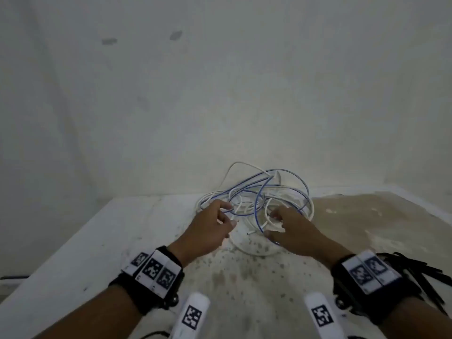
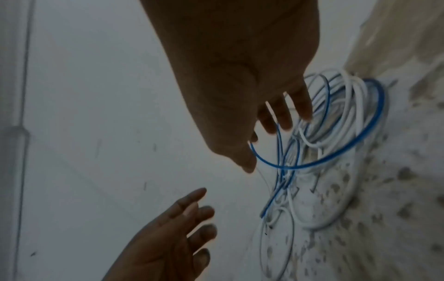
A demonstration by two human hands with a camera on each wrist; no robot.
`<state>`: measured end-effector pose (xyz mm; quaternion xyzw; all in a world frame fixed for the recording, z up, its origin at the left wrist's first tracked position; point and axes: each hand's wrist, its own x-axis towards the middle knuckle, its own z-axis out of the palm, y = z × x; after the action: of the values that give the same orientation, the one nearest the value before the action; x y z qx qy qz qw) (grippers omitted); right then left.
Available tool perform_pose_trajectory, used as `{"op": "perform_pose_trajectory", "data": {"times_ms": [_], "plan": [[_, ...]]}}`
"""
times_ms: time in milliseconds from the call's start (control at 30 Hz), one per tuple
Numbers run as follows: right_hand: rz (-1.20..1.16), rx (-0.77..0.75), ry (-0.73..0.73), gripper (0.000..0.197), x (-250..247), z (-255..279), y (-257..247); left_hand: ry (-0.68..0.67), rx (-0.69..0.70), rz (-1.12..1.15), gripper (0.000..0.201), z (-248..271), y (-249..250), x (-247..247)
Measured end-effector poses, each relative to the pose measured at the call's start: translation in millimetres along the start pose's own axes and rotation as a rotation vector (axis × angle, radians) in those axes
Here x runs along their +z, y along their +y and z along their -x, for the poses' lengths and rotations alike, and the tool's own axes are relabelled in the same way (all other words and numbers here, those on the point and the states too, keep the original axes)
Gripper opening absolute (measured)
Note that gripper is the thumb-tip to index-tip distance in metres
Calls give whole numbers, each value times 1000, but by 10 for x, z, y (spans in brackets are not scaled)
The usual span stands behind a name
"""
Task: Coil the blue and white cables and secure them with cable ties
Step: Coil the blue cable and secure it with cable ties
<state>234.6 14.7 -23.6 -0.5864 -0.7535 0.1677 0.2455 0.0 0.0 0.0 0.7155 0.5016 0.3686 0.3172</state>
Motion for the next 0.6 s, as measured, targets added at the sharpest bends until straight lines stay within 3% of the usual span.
{"op": "perform_pose_trajectory", "data": {"times_ms": [100,233,333,500,600], "plan": [[-94,113,24,57,182,-274,-69,-10,-38,25,36,-170,-125,108],[-140,47,74,29,313,-458,-222,-13,-89,94,46,-437,-285,97],[-63,-65,96,21,336,-468,-336,-6,-146,266,42,-614,-303,48],[36,-234,-74,33,408,-425,-441,-151,-179,418,36,-828,-365,12],[76,-234,-137,29,417,-419,-417,-162,-173,466,20,-916,-356,7]]}}
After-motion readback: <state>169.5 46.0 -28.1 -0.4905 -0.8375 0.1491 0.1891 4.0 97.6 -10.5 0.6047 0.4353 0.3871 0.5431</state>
